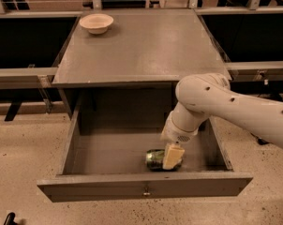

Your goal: Place green can into top drawer

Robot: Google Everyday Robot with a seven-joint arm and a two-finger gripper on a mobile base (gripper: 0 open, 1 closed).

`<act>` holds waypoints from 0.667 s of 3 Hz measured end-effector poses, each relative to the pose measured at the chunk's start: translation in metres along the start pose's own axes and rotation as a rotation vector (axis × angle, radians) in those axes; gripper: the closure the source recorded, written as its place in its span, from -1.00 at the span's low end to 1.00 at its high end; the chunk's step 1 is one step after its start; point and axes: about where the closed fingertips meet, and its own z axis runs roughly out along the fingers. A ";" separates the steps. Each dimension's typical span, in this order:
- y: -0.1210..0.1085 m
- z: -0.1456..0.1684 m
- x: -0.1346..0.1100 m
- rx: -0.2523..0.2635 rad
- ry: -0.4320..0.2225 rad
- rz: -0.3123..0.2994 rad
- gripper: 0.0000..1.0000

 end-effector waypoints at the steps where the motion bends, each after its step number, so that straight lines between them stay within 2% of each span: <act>1: 0.000 0.000 0.000 0.000 0.000 0.000 -1.00; 2: 0.000 0.000 0.000 0.000 0.000 0.000 -1.00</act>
Offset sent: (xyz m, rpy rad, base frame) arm 0.0000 0.0000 0.0000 0.0000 0.0000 0.0000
